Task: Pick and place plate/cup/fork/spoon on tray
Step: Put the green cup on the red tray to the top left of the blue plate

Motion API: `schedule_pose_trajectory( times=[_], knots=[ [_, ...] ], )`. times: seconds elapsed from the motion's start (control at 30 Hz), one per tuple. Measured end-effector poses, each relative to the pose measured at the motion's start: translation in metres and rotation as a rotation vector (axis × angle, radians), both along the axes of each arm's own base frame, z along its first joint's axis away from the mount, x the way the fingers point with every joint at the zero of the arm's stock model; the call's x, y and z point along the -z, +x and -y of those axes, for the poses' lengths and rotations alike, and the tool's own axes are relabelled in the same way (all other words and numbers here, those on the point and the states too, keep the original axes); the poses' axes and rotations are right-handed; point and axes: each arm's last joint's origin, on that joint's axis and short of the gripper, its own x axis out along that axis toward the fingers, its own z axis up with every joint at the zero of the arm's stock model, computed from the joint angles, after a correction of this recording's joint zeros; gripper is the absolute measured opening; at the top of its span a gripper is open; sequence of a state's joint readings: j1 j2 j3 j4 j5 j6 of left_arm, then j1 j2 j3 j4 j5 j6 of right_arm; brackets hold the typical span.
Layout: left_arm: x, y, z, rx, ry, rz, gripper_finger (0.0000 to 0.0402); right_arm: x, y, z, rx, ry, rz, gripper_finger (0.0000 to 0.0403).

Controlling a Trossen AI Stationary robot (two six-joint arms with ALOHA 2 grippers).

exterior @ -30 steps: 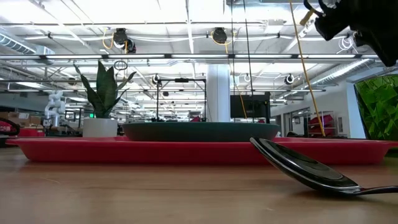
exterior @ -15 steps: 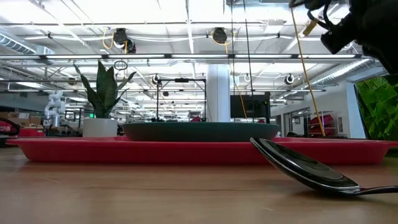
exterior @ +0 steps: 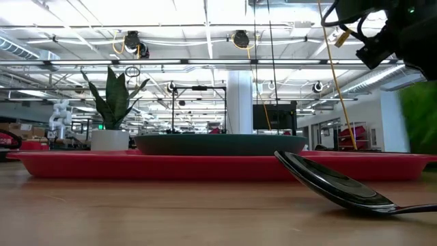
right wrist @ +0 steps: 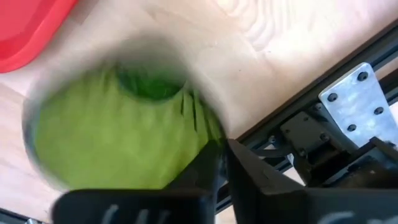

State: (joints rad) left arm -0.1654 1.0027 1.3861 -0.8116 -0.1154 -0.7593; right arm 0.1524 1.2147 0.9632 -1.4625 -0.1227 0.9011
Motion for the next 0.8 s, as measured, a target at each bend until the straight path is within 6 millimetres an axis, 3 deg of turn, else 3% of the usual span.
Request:
schedule_pose_trajectory(
  times=[0.27, 0.47, 0.67, 0.8],
  knots=[
    [0.000, 0.000, 0.000, -0.002, -0.003, 0.000, 0.0129, -0.003, -0.003, 0.000, 0.007, 0.031, -0.002, 0.0002],
    [0.000, 0.000, 0.000, -0.006, -0.002, 0.001, 0.0129, -0.037, 0.000, 0.000, 0.060, 0.016, 0.126, 0.0001],
    [0.000, 0.000, -0.001, -0.020, 0.003, 0.002, 0.0129, -0.074, 0.019, 0.007, 0.159, -0.007, 0.329, 0.0000],
    [0.000, 0.000, -0.001, -0.020, 0.003, 0.002, 0.0129, -0.087, 0.050, 0.014, 0.222, 0.003, 0.472, 0.0000]
  ],
)
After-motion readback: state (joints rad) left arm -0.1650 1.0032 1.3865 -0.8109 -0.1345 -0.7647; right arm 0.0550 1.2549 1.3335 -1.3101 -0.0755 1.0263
